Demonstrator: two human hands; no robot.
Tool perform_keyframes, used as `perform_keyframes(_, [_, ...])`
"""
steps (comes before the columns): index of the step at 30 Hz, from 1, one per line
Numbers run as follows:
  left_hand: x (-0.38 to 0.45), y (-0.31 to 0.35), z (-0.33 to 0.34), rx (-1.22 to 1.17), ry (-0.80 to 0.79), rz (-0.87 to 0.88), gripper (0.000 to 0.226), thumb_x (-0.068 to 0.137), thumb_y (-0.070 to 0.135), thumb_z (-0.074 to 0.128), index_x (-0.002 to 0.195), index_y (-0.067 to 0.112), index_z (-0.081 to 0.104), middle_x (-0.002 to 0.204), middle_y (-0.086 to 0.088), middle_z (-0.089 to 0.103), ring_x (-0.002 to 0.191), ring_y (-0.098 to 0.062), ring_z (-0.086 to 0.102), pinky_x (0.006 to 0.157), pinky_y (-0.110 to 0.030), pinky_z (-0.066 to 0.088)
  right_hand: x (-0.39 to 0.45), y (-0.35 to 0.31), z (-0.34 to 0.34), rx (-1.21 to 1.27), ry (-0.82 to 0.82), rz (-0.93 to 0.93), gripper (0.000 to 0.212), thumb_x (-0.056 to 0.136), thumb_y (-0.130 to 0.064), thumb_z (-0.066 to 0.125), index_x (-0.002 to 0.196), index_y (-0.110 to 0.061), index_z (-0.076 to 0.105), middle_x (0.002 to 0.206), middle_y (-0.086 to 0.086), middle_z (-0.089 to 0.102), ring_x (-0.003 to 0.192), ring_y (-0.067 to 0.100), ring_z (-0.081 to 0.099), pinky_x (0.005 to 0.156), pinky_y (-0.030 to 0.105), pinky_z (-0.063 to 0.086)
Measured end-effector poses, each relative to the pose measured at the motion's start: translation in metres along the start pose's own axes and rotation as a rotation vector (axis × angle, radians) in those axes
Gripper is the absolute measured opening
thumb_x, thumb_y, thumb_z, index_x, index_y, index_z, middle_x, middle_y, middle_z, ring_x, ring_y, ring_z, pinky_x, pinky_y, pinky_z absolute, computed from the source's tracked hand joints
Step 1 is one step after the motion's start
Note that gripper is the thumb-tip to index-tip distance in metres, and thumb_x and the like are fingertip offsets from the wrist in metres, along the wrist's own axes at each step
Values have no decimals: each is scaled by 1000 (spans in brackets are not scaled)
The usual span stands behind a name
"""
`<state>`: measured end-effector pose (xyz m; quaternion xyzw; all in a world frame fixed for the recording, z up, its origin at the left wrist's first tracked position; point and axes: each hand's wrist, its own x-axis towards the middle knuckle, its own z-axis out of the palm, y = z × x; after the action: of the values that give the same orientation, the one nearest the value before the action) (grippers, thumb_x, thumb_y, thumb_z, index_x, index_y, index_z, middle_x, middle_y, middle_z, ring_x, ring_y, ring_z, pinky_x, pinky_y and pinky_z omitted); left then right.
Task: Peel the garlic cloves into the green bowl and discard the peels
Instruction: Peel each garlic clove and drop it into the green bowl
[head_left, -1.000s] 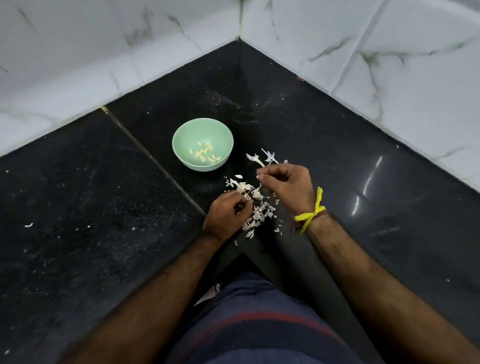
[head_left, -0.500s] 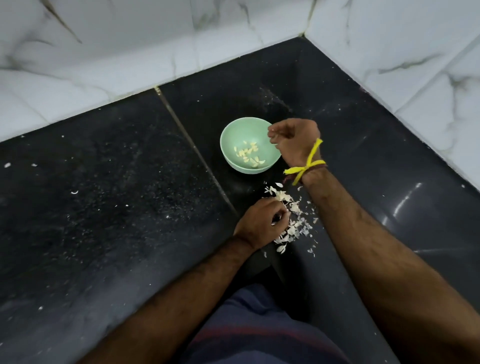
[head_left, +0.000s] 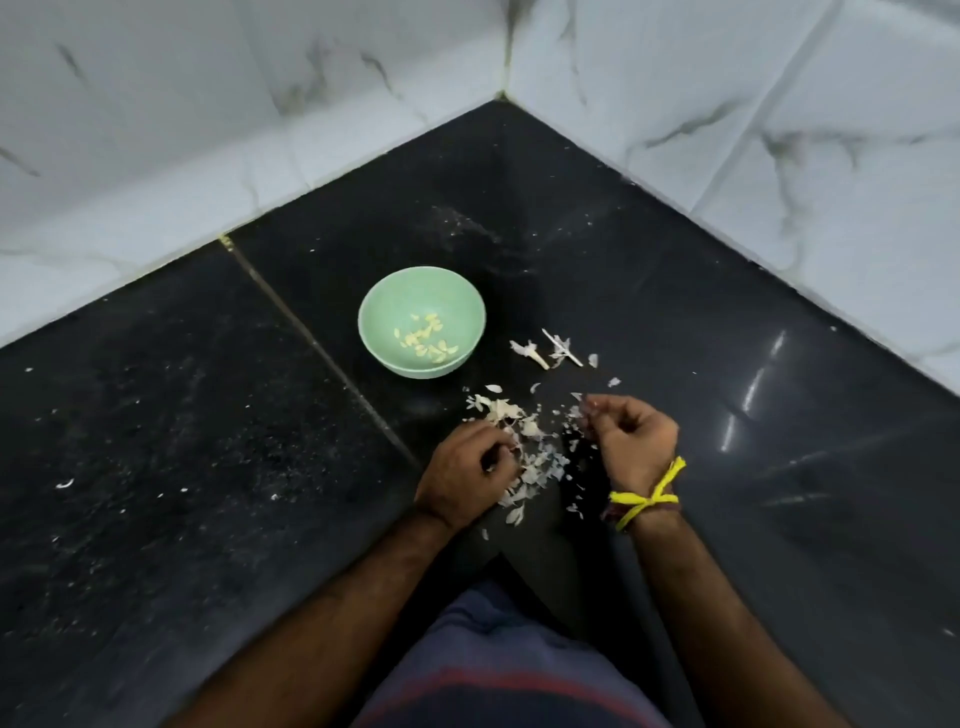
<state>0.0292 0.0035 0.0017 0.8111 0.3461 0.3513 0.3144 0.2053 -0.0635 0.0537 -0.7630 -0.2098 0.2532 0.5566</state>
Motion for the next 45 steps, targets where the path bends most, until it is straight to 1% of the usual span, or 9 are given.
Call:
perform_keyframes(6, [-3, 2, 1, -35, 92, -86, 18, 82, 16, 63, 85, 9, 79, 79, 9, 68, 67, 12, 54, 67, -6, 42, -17, 8, -18, -23, 0, -40, 27, 86, 6, 61, 84, -16, 76, 78, 1, 75, 72, 20, 73, 67, 31, 60])
perform_keyframes(9, [0, 9, 1, -44, 103, -139, 10, 78, 11, 70, 82, 10, 79, 74, 7, 69, 61, 4, 56, 61, -9, 44, -16, 8, -28, -49, 21, -85, 23, 86, 4, 64, 86, -15, 76, 78, -4, 75, 71, 11, 73, 67, 24, 59])
perform_keyframes(13, [8, 18, 2, -57, 87, -125, 5, 78, 18, 80, 77, 13, 78, 68, 3, 67, 59, -8, 58, 59, -19, 50, -13, 13, -30, -65, 47, -112, 23, 85, 4, 64, 85, -17, 76, 79, -3, 74, 71, 10, 72, 69, 29, 61])
perform_keyframes(15, [11, 16, 1, -41, 99, -131, 18, 77, 19, 87, 69, 13, 73, 63, 3, 62, 55, -11, 56, 56, -22, 49, -12, 14, -26, -102, 29, -119, 23, 84, 4, 65, 85, -16, 76, 79, -5, 74, 73, 8, 71, 71, 29, 61])
perform_keyframes(19, [11, 9, -2, 21, 122, -101, 27, 84, 35, 77, 70, 13, 70, 65, 10, 58, 57, -5, 53, 58, -20, 48, -7, 8, -14, -205, -61, -163, 16, 84, -2, 69, 91, -14, 77, 84, -3, 75, 79, 8, 70, 79, 27, 58])
perform_keyframes(22, [8, 5, 0, 63, 120, -61, 20, 88, 26, 67, 75, 12, 70, 70, 9, 58, 64, -5, 51, 63, -24, 47, 3, -1, 2, -332, -171, -233, 13, 84, -9, 70, 95, -12, 77, 90, 1, 76, 81, 10, 69, 81, 24, 55])
perform_keyframes(34, [11, 0, -2, 125, 2, -117, 17, 91, 27, 60, 91, 11, 66, 88, -1, 61, 84, -13, 52, 75, -21, 39, 36, -33, 84, -797, -515, -413, 18, 89, -22, 66, 101, -14, 75, 103, 11, 70, 96, 31, 65, 83, 41, 55])
perform_keyframes(41, [11, -3, -1, 126, -12, -98, 17, 91, 23, 58, 93, 8, 67, 89, -5, 62, 86, -20, 56, 77, -27, 43, 34, -24, 89, -901, -505, -412, 16, 85, 0, 55, 96, -9, 63, 109, 13, 58, 98, 34, 60, 81, 40, 50])
perform_keyframes(45, [10, -3, 1, 150, -6, -76, 13, 94, 19, 60, 94, 8, 67, 90, -6, 63, 86, -22, 58, 77, -33, 47, 32, -20, 74, -704, -409, -366, 31, 79, 10, 52, 101, -6, 67, 94, 14, 68, 90, 34, 63, 78, 38, 51])
